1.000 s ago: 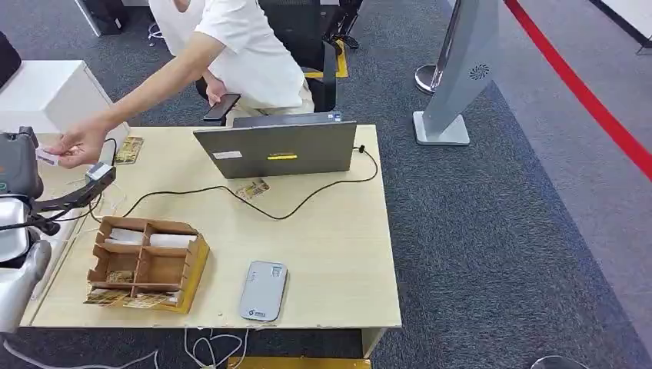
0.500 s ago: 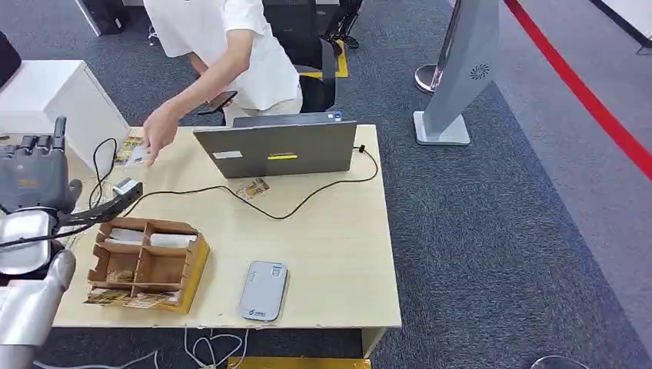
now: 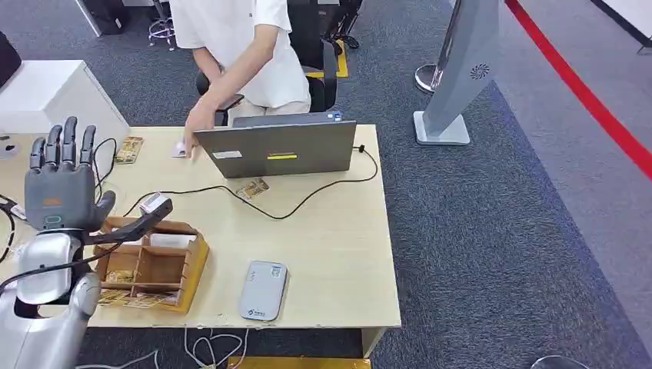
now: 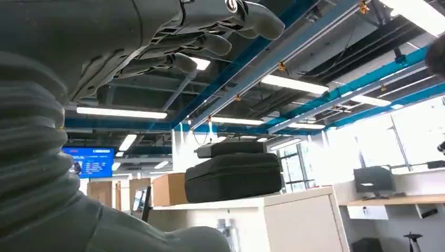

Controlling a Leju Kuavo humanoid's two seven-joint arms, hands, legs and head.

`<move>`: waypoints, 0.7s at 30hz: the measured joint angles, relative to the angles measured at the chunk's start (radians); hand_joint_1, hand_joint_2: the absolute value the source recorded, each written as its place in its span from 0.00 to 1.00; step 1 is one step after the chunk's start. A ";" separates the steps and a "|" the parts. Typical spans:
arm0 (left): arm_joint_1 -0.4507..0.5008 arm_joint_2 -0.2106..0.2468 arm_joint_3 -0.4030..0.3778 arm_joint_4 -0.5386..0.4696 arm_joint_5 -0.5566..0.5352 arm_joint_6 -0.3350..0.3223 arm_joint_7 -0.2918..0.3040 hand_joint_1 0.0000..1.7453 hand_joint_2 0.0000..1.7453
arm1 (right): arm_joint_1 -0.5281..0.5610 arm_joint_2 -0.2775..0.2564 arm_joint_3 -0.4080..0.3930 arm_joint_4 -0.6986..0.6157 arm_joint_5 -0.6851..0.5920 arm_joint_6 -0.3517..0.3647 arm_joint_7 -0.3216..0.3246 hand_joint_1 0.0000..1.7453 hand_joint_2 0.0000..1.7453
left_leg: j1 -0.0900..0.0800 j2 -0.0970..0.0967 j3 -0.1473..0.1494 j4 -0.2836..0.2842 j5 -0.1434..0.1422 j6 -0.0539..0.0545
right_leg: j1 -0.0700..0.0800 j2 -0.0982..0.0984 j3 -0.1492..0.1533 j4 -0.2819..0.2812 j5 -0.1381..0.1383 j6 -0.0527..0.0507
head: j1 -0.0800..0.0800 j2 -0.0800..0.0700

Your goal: Pass the card to the sensor for recognition and then transmit it.

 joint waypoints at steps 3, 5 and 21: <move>0.070 -0.013 0.000 -0.079 0.005 0.021 -0.027 0.00 1.00 | 0.002 0.002 -0.009 0.000 -0.012 -0.003 0.006 0.00 1.00 | 0.000 0.001 0.000 0.000 0.000 0.000 | 0.000 0.001 0.000 0.000 0.000 0.000 | 0.000 0.000; 0.145 -0.027 -0.002 -0.152 -0.001 0.034 -0.033 0.00 1.00 | 0.003 0.005 -0.019 0.000 -0.019 -0.008 0.006 0.00 1.00 | 0.000 0.002 0.000 0.000 0.000 0.000 | 0.000 0.002 -0.001 0.000 0.000 0.000 | 0.000 0.000; 0.596 -0.031 -0.165 -0.401 0.021 0.099 -0.076 0.00 1.00 | 0.007 0.022 -0.098 -0.001 -0.069 -0.030 0.000 0.00 1.00 | 0.000 0.001 -0.001 -0.001 -0.001 -0.001 | 0.000 0.000 -0.002 -0.001 -0.001 0.000 | 0.000 0.000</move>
